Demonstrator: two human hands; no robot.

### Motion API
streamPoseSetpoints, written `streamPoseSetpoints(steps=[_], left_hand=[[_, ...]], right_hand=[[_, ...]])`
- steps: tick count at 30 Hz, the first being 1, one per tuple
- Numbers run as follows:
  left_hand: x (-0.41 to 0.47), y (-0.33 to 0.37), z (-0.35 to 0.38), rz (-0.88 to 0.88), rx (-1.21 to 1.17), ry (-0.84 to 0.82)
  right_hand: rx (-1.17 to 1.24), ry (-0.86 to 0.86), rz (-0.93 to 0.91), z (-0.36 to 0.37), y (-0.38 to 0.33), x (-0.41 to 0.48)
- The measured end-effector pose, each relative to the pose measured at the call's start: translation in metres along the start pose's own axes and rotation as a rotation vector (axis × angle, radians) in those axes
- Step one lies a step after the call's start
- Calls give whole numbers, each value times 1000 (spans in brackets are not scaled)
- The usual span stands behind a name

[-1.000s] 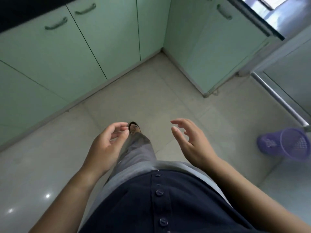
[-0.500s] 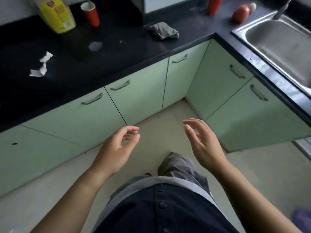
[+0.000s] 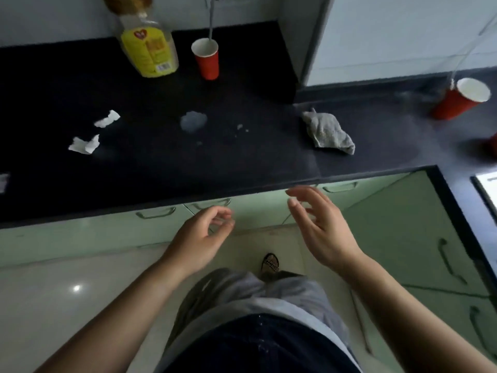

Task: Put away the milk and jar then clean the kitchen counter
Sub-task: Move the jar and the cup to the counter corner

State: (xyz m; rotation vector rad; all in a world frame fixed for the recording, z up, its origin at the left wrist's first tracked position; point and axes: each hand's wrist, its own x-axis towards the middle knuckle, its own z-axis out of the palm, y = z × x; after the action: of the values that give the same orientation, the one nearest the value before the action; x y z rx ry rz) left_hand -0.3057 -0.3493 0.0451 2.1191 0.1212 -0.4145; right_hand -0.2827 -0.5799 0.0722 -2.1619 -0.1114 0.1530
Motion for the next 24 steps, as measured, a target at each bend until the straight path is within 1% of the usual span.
streamPoseSetpoints(steps=[5,11,15,17,19,24], left_hand=[[49,1,-25,-84,-10,88],[122,-17,-94,-168,38,250],[180,-28,-145,-183,132,434],[210,-34,-168,-181,186,480],[239,-42,-188,-178,245,481],[307,-65,-221,-108,469,382]], right_hand=[[-18,-134,-75,8,-8,93],[-77,-229,-184,44,-37,190],[-128,-267,-232,75,-59,244],[-149,-255,-248,89,-68,269],[-169,-230,-218,101,-75,293],[-170,-53,-101,130,-84,340]])
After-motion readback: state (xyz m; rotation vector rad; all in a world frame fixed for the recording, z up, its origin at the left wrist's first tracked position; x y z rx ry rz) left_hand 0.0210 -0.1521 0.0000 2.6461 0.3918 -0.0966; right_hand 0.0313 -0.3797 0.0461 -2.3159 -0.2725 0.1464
